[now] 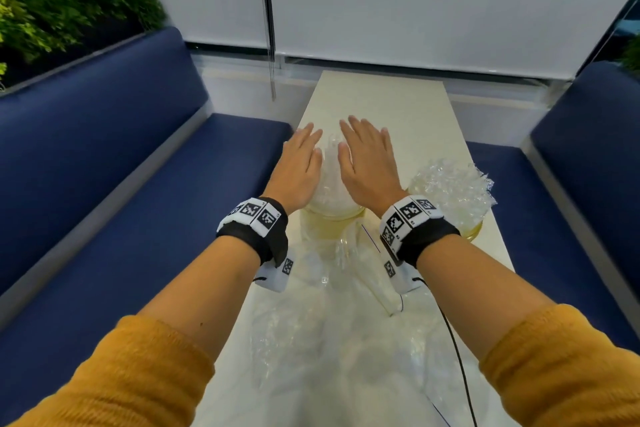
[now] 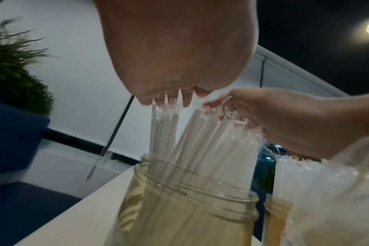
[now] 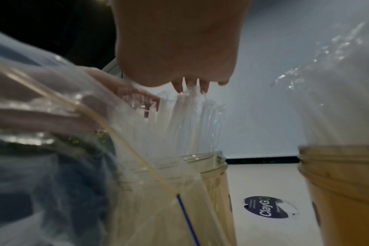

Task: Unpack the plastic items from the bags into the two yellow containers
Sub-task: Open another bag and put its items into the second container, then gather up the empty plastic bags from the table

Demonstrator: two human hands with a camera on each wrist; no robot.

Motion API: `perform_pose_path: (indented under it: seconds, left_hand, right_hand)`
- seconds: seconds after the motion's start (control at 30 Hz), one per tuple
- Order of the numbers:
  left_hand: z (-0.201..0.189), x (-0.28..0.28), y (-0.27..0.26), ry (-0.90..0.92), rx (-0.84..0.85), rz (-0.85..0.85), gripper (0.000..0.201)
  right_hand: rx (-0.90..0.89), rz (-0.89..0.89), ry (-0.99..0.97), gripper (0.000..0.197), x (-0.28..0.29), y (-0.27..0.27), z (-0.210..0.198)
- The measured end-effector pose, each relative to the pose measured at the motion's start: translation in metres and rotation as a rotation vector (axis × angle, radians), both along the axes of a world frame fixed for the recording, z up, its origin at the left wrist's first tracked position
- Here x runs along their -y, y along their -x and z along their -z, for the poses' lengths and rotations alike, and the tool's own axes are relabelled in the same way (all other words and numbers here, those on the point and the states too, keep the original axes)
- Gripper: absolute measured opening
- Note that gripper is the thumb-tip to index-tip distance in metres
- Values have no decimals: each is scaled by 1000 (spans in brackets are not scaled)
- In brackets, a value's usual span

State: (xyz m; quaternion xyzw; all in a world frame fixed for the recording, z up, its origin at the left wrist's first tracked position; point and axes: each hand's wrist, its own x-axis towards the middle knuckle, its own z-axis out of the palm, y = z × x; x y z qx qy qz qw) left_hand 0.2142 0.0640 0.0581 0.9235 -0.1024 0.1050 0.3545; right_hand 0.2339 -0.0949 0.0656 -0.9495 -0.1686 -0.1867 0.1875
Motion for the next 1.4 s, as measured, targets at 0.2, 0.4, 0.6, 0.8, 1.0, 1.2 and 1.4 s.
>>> perform_pose_path:
  seconds: [0.2, 0.4, 0.6, 0.8, 1.0, 1.2, 1.4]
  left_hand:
    - [1, -5, 1, -96, -73, 155, 46]
    - [-5, -6, -1, 53, -21, 187, 41]
    - [-14, -12, -2, 235, 13, 248, 44]
    - [-23, -34, 18, 66, 199, 182, 52]
    - [22, -75, 70, 194, 176, -285, 34]
    - [115, -90, 95, -279, -445, -74, 60]
    - [118, -84, 109, -269, -390, -201, 35]
  right_hand:
    - [-118, -76, -30, 47, 6, -3, 7]
    - [-258, -97, -139, 72, 11, 3, 12]
    - [-83, -116, -196, 53, 6, -8, 8]
    - [-201, -82, 104, 52, 2, 5, 3]
    - [-21, 197, -172, 62, 19, 55, -42]
    - [-660, 110, -159, 90, 16, 112, 2]
    - [-769, -4, -623, 36, 13, 140, 11]
